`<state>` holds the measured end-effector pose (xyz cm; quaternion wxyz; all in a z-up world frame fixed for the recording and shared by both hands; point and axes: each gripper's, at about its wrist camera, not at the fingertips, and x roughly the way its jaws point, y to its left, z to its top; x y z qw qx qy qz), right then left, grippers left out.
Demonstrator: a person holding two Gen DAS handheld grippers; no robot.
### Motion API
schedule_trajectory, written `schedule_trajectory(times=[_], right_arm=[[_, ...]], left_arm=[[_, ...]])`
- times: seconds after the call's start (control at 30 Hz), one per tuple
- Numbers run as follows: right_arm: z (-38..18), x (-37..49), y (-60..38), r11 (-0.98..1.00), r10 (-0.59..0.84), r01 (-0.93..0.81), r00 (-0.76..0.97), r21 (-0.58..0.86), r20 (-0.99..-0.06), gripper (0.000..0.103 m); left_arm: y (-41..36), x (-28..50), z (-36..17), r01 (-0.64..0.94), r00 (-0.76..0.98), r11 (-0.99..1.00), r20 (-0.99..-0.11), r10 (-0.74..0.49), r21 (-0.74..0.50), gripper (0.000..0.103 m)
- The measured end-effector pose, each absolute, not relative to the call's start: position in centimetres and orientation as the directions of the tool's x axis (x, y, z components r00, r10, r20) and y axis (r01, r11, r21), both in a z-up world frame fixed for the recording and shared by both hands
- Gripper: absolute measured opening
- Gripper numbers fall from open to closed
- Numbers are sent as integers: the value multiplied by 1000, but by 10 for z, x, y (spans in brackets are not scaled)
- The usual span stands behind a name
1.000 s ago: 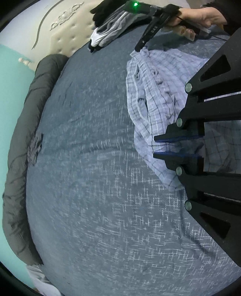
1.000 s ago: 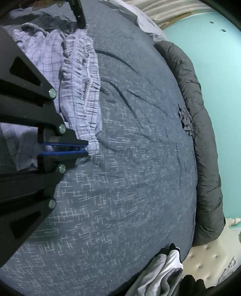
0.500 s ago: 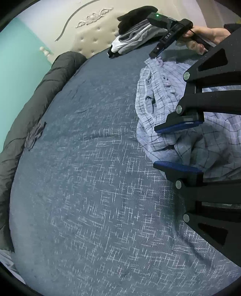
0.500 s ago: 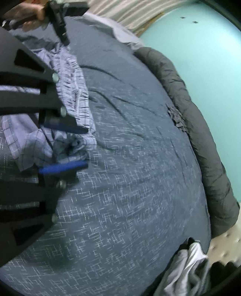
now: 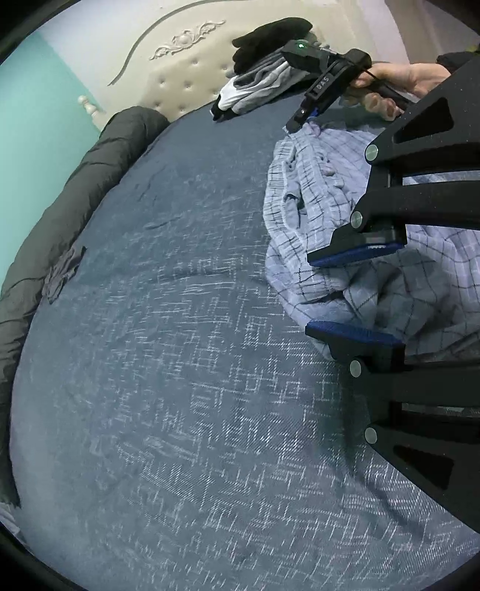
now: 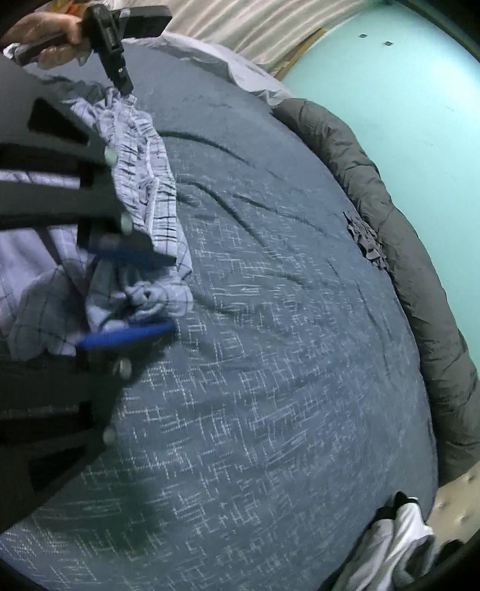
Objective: Fold clothes
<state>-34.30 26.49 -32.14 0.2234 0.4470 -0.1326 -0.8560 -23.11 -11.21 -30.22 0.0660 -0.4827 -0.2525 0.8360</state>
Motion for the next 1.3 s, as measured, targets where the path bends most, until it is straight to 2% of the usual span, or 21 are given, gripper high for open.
schedule_trajectory(times=[0.1, 0.3, 0.4, 0.5, 0.57, 0.7, 0.97, 1.2, 1.3], right_arm=[[-320, -342, 266, -868, -496, 270, -511, 417, -702, 11], [-318, -340, 269, -874, -487, 280, -530, 398, -694, 8], [-316, -339, 271, -876, -482, 283, -540, 391, -690, 8], [-315, -340, 275, -877, -479, 275, -547, 393, -687, 8], [-315, -340, 276, -880, -474, 271, -551, 390, -687, 8], [-316, -341, 278, -884, -465, 265, -558, 384, -687, 8], [-316, -340, 282, -879, -474, 266, -560, 395, -679, 8], [-315, -340, 285, -874, -483, 268, -562, 405, -671, 8], [-311, -338, 285, -870, -491, 278, -568, 408, -660, 8]], left_arm=[[-108, -233, -303, 116, -521, -869, -774, 359, -481, 33], [-94, -235, -303, 71, -512, -876, -771, 379, -478, 33], [-91, -236, -302, 61, -516, -885, -774, 367, -461, 22], [-92, -237, -302, 70, -519, -876, -767, 377, -477, 22], [-96, -236, -301, 93, -523, -877, -773, 360, -471, 28], [-108, -236, -298, 125, -539, -873, -770, 340, -472, 31], [-101, -248, -314, 120, -511, -845, -763, 397, -520, 31], [-86, -260, -317, 83, -505, -870, -773, 384, -486, 31], [-85, -259, -316, 82, -513, -877, -775, 369, -473, 21]])
